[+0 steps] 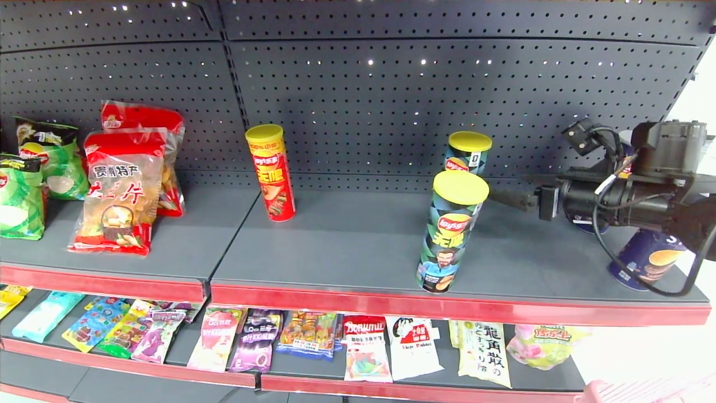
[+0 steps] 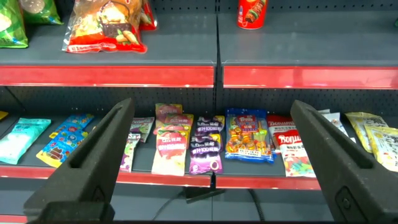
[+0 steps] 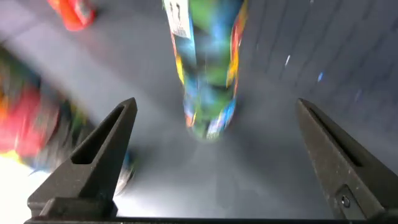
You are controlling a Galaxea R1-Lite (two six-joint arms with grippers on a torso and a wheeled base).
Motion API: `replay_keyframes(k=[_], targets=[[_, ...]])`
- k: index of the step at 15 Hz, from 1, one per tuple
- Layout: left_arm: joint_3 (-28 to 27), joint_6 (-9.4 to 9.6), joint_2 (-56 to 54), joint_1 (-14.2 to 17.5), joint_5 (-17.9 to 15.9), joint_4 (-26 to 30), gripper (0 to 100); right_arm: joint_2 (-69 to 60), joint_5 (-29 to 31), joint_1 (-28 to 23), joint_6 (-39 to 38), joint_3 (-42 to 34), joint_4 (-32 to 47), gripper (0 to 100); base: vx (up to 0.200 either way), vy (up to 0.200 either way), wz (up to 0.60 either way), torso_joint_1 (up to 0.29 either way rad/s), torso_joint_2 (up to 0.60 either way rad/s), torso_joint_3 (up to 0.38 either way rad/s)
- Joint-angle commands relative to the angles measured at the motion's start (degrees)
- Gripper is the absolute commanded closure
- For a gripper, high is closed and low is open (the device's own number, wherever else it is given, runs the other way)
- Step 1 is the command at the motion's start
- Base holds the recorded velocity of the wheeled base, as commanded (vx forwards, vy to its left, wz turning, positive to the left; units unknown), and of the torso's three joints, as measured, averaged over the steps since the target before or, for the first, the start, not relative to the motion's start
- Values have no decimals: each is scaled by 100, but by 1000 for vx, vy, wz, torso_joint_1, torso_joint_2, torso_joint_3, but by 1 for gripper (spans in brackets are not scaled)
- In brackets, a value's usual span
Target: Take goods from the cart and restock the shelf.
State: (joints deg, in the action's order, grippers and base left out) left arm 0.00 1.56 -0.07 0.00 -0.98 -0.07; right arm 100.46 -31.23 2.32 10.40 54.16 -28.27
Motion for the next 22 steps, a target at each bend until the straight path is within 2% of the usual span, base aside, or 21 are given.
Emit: replay_keyframes(k=[1,5,6,7,9,13,16,22], targets=[[0,2,7,0,1,-1,0,-598,-14,-82,85,-846,-56,0,0,0,0,0,0,0],[0,2,7,0,1,-1,0,-879,-164,-135,481,-1690,-653,0,0,0,0,0,0,0],[0,2,7,0,1,-1,0,-914,-515,-135,507,-1742,-653,0,0,0,0,0,0,0],[0,2,7,0,1,-1,0,-897,-1271,-144,542,-1778,-671,0,0,0,0,0,0,0],[0,2,7,0,1,-1,0,-800,-1711,-135,560,-1751,-750,0,0,0,0,0,0,0],[0,2,7,0,1,-1,0,-413,-1702,14,621,-1567,-1154,0,0,0,0,0,0,0],[0,2,7,0,1,-1,0,-264,-1693,322,621,-1452,-1172,0,0,0,0,0,0,0],[0,2,7,0,1,-1,0,-115,-1693,568,604,-1277,-1172,0,0,0,0,0,0,0]])
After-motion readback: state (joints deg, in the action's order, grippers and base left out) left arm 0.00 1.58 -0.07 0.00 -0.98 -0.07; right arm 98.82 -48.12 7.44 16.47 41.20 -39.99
